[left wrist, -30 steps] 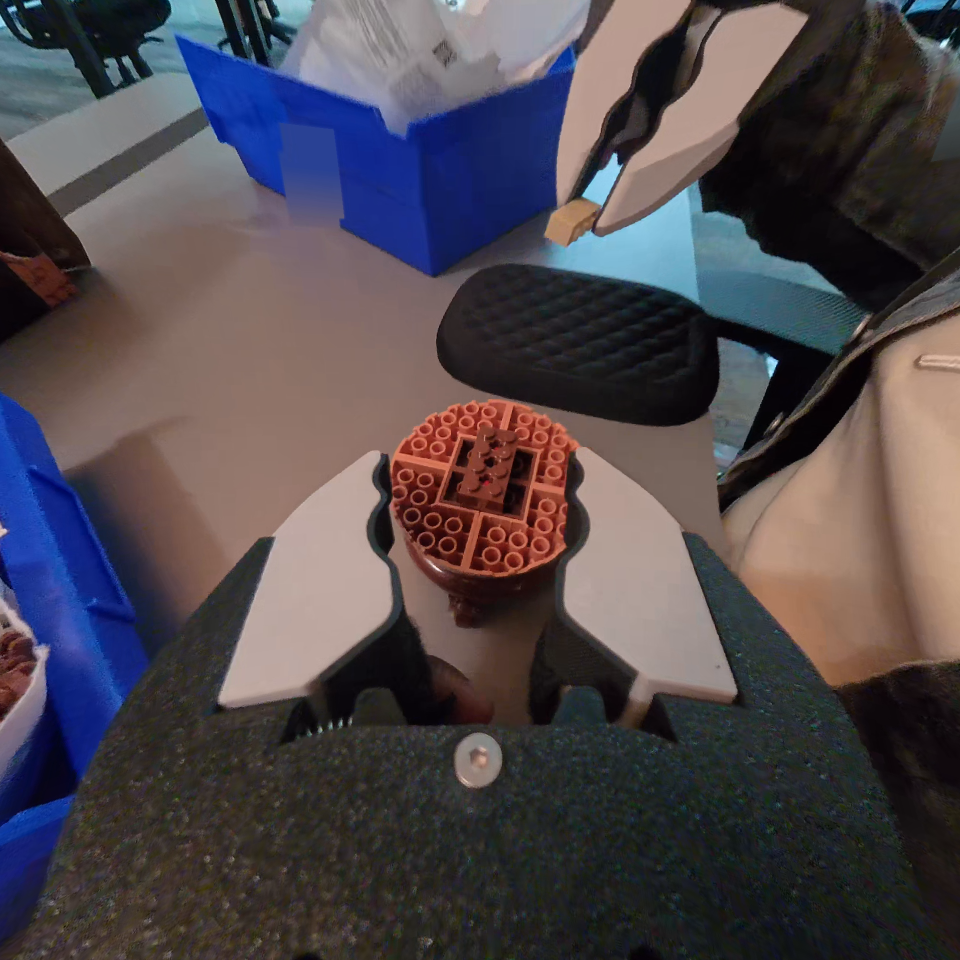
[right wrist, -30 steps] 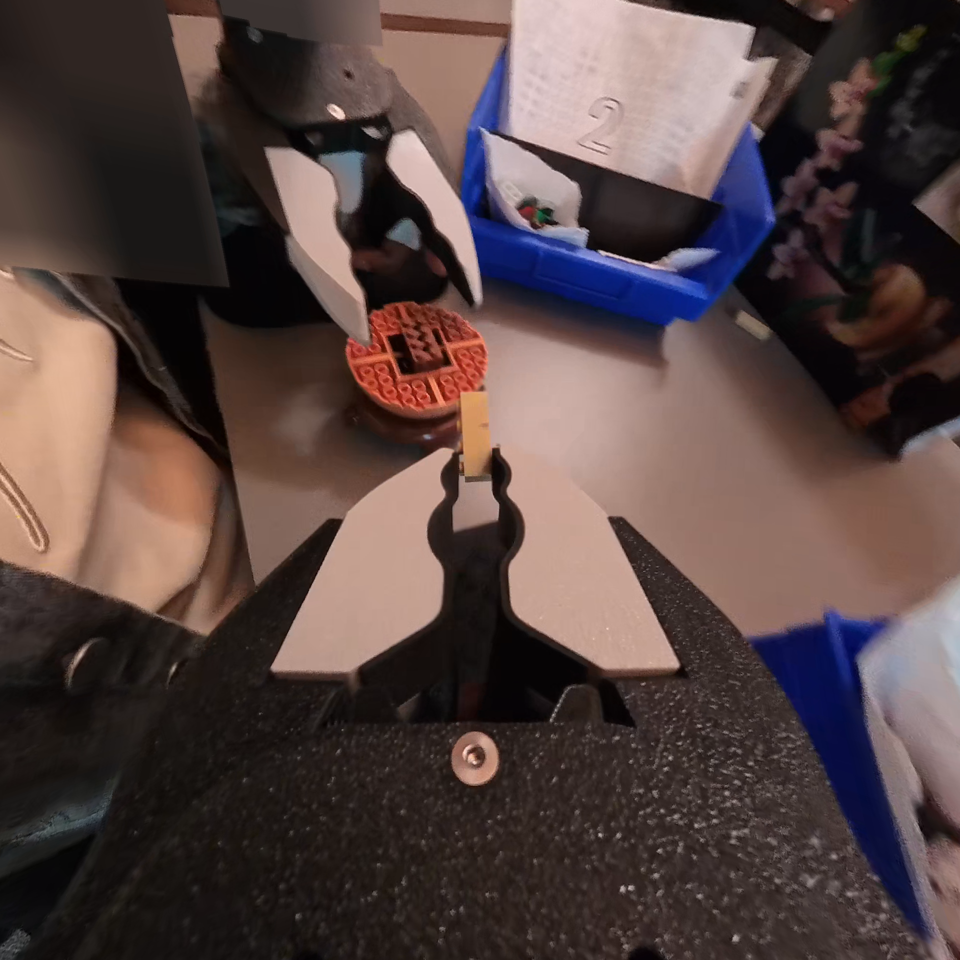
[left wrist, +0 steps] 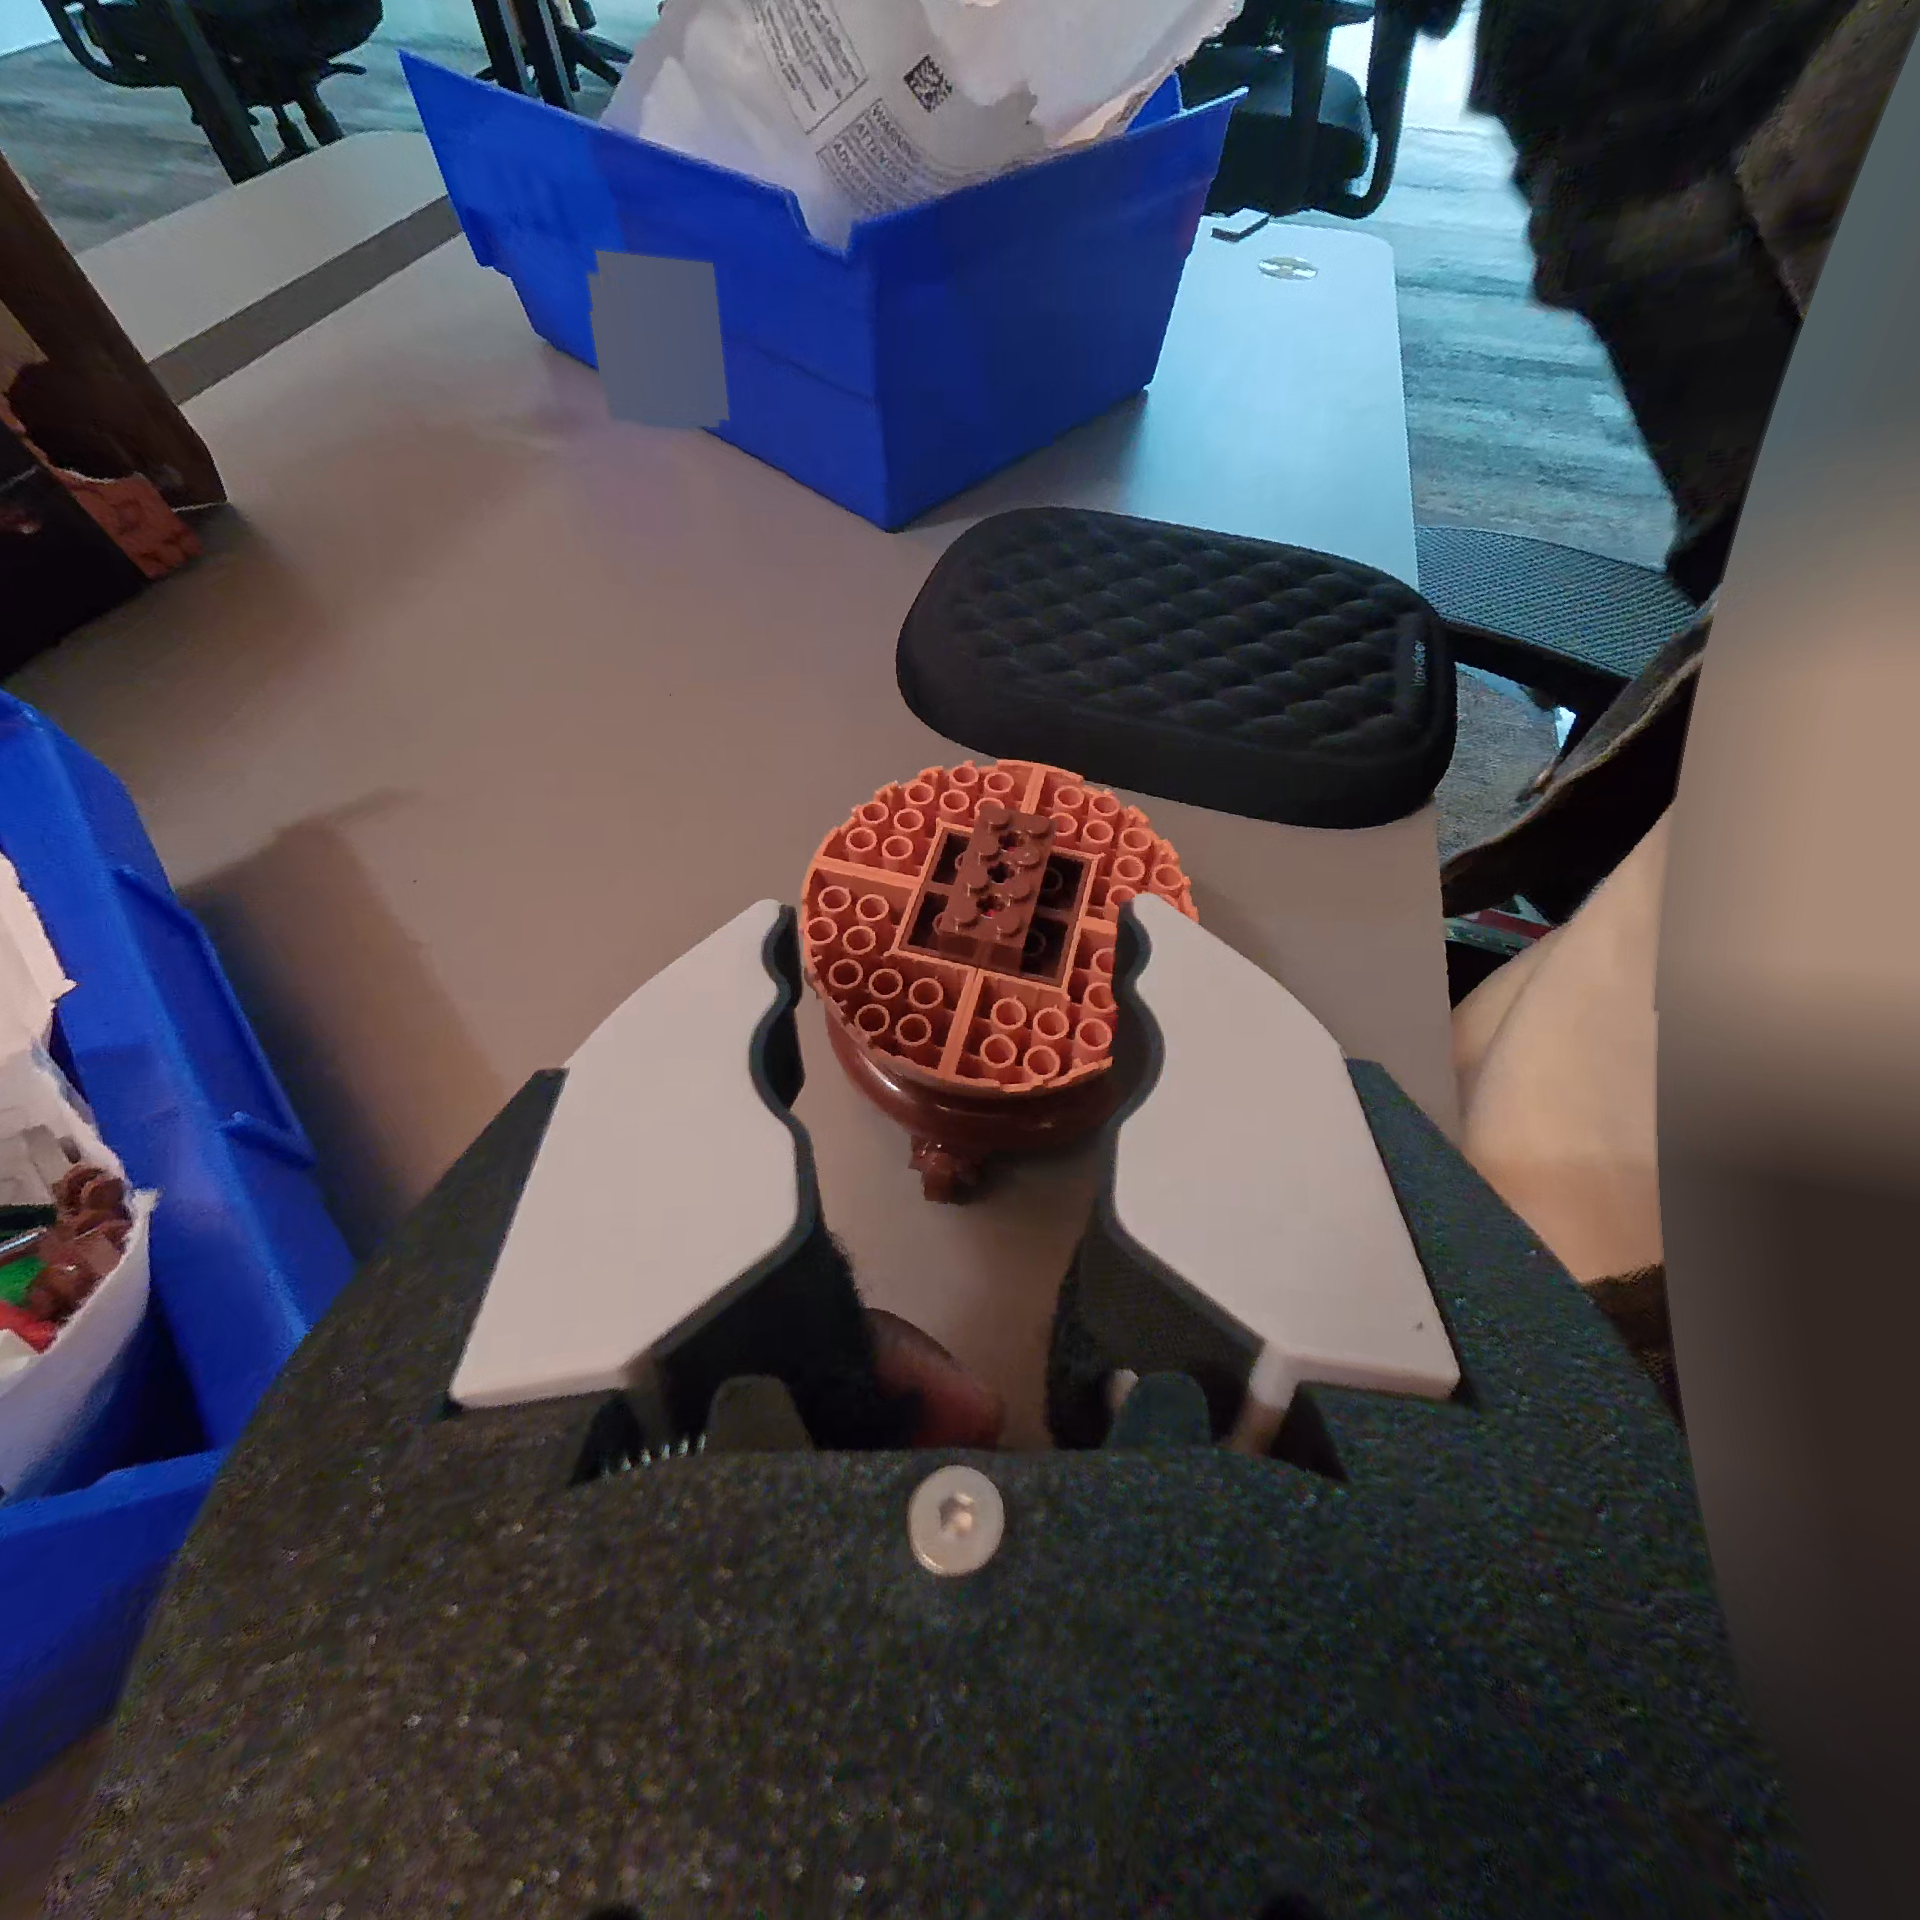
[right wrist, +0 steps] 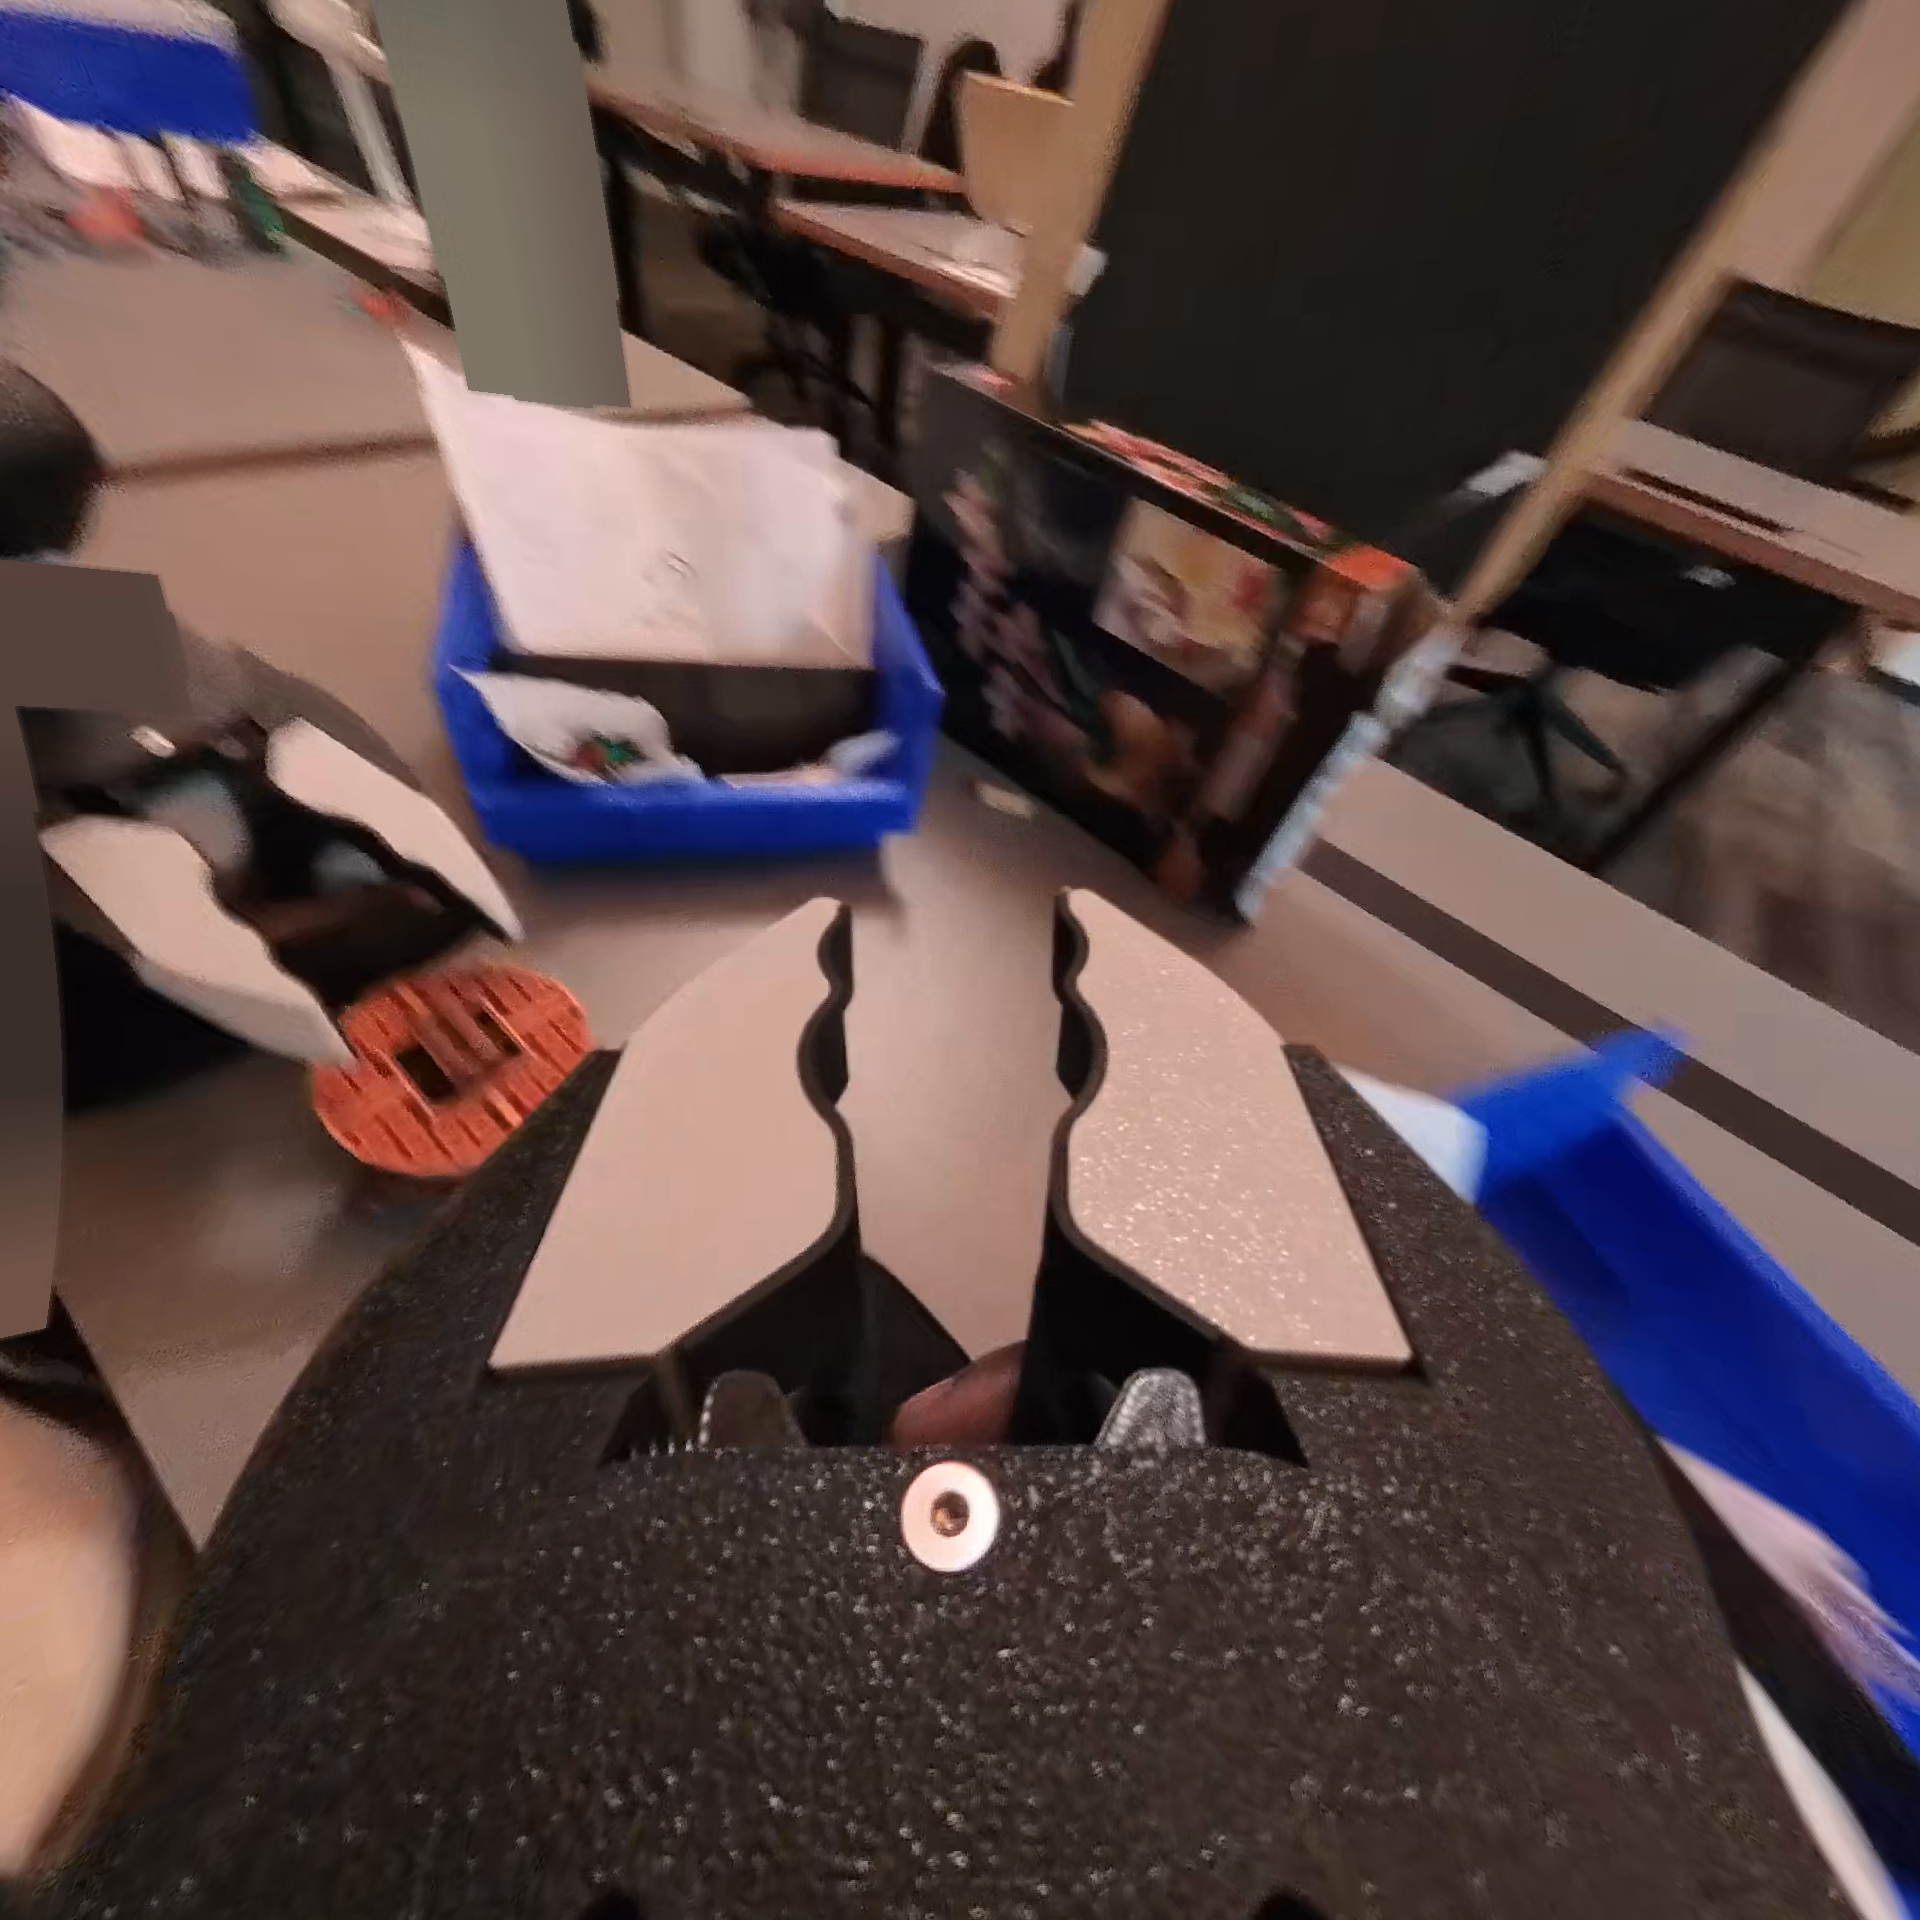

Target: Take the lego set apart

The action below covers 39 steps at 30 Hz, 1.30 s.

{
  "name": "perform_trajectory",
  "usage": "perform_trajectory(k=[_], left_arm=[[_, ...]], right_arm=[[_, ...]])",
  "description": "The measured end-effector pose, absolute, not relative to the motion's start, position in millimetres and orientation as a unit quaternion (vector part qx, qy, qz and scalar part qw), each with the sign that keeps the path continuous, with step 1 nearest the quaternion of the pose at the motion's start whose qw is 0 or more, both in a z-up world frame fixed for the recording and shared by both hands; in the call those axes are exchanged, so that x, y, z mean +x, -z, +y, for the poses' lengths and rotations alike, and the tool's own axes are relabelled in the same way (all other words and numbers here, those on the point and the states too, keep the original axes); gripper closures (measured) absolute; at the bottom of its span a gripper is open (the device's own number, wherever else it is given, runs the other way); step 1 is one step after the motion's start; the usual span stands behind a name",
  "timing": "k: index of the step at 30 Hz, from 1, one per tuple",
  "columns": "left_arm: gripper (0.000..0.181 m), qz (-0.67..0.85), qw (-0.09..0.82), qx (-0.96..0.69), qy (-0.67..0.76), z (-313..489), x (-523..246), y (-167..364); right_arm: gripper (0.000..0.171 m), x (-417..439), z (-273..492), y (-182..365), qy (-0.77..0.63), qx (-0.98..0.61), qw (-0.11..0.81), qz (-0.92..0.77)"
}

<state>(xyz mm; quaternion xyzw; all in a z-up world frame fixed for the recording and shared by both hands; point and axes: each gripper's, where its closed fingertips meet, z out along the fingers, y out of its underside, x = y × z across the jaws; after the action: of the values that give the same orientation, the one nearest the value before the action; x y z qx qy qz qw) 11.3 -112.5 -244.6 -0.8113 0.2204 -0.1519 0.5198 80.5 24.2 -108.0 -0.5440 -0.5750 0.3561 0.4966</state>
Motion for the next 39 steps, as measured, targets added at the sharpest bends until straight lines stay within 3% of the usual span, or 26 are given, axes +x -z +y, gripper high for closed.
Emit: perform_trajectory(k=[5, 9, 18, 21, 25, 29, 31, 39], left_arm=[[0.124, 0.220, 0.536, -0.799, 0.163, -115, 13, 239], [0.125, 0.227, 0.548, -0.784, 0.183, -118, 18, 233], [0.125, 0.222, 0.563, -0.768, 0.209, -120, 18, 227], [0.125, 0.224, 0.565, -0.765, 0.215, -121, 19, 226], [0.126, 0.223, 0.565, -0.763, 0.221, -122, 19, 226], [0.126, 0.218, 0.568, -0.761, 0.225, -121, 17, 225], [0.126, 0.217, 0.568, -0.761, 0.225, -121, 16, 225], [0.126, 0.214, 0.572, -0.760, 0.221, -120, 15, 225]], right_arm=[[0.137, -54, 19, 148, -0.396, -0.529, 0.435, -0.612], [0.137, -111, 57, 220, -0.303, -0.516, 0.274, -0.752], [0.142, -197, 103, 271, -0.188, -0.433, 0.293, -0.832], [0.142, -209, 101, 291, -0.231, -0.432, 0.272, -0.828], [0.127, -220, 104, 303, -0.254, -0.450, 0.230, -0.825], [0.137, -218, 108, 312, -0.266, -0.489, 0.185, -0.810], [0.157, -208, 106, 314, -0.277, -0.511, 0.158, -0.798], [0.160, -153, 105, 312, -0.218, -0.573, 0.183, -0.768]])
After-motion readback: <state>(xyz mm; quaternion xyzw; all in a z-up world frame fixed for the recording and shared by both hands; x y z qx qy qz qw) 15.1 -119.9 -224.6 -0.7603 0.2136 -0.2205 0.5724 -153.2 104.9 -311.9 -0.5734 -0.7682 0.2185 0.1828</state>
